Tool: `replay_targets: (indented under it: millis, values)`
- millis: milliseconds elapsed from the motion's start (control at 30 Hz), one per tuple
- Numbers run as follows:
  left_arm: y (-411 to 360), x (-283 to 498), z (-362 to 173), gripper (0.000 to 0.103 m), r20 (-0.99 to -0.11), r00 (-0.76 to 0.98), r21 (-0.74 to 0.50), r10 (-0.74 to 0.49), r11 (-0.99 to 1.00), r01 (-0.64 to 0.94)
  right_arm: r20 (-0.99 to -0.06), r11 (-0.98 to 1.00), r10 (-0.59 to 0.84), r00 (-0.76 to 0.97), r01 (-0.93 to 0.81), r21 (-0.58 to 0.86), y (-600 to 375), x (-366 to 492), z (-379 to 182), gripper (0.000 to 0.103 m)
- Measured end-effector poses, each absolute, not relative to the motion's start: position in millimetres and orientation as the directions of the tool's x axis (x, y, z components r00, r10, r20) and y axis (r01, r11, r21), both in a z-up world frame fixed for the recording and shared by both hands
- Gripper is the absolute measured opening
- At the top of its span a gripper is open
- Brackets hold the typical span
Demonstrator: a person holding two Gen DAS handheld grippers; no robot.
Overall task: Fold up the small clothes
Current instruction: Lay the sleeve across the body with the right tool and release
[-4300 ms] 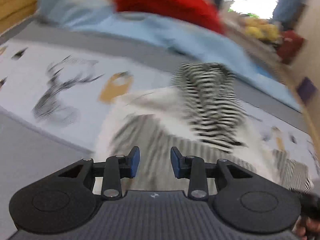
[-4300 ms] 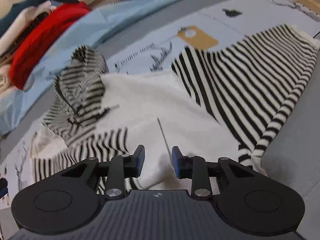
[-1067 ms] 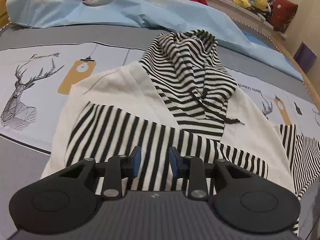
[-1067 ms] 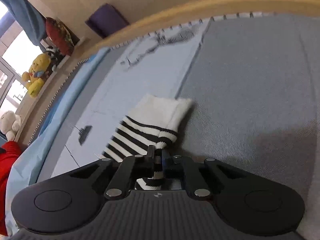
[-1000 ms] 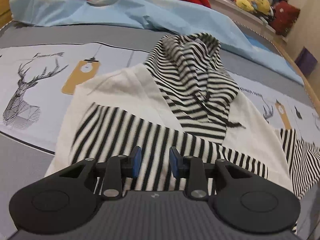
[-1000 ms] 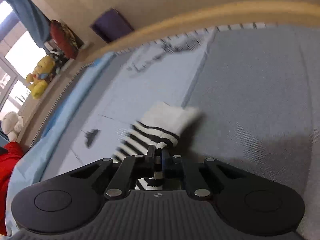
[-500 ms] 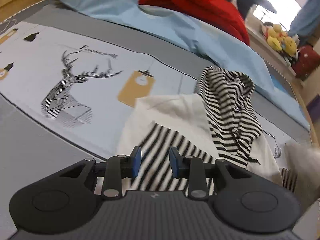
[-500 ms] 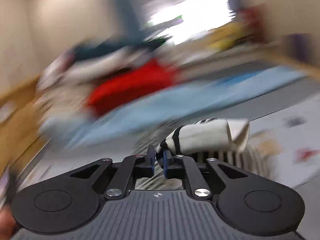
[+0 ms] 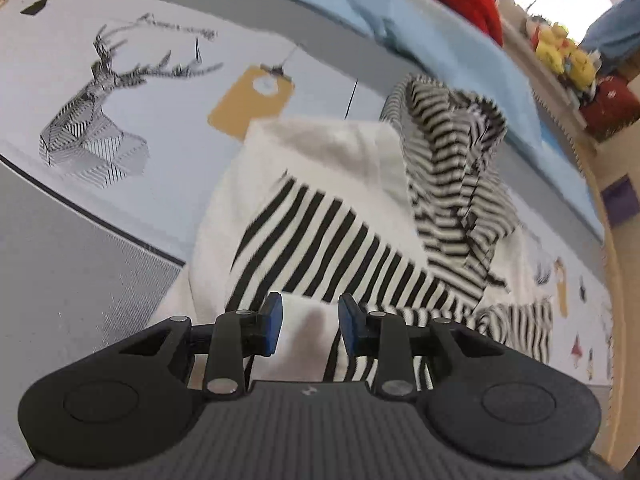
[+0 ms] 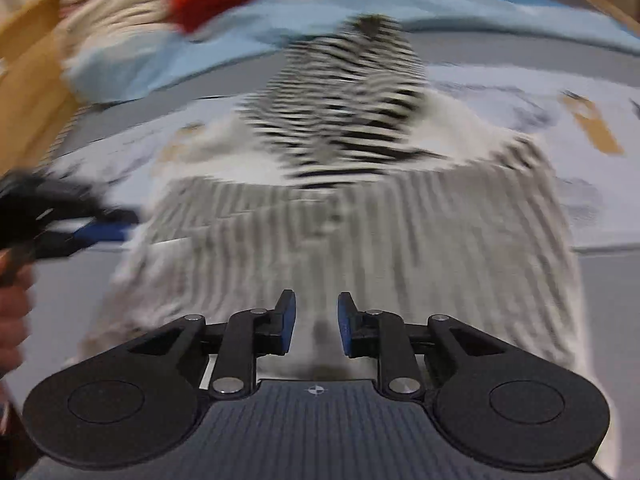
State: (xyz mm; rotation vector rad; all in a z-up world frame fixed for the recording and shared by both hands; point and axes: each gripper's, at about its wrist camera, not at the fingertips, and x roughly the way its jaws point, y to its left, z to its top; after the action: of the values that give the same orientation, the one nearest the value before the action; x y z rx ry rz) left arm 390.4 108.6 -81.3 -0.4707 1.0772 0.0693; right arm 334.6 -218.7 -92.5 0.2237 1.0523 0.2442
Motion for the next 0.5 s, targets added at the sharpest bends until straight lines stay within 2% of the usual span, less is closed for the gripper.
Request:
replay_targets:
  millis: [67, 233, 367, 400, 433, 500]
  values:
    - [107, 392, -90, 0.039, -0.877, 0.454, -0.314, -0.158, 0.904, -0.292, -0.851, 0.956, 0.264, 0.455, -0.007, 0.294, -239, 337, -103, 0.024]
    - [104, 398, -113, 0.042, -0.922, 0.37, -0.227, -0.115, 0.935, -0.274, -0.887, 0.91, 0.227, 0.401, 0.236, 0.34, -293, 336, -133, 0.024]
    - [92, 399, -117, 0.042, -0.926, 0.369, -0.174, -0.08, 0.957, -0.231, -0.894, 0.88, 0.207, 0.398, 0.324, 0.348, -317, 337, -138, 0.024]
    - [88, 399, -116, 0.036, -0.924, 0.375, -0.169, -0.078, 0.962, -0.216, -0.894, 0.875, 0.205, 0.399, 0.335, 0.35, -320, 336, -136, 0.024]
    - [85, 399, -114, 0.014, -0.92, 0.385, -0.163, -0.074, 0.966, -0.203, -0.894, 0.875, 0.201, 0.4, 0.337, 0.347, -321, 337, -135, 0.024]
    - [78, 398, -106, 0.01, -0.903, 0.426, -0.144, -0.055, 0.973, -0.181, -0.897, 0.879, 0.193, 0.398, 0.337, 0.339, -321, 337, -133, 0.024]
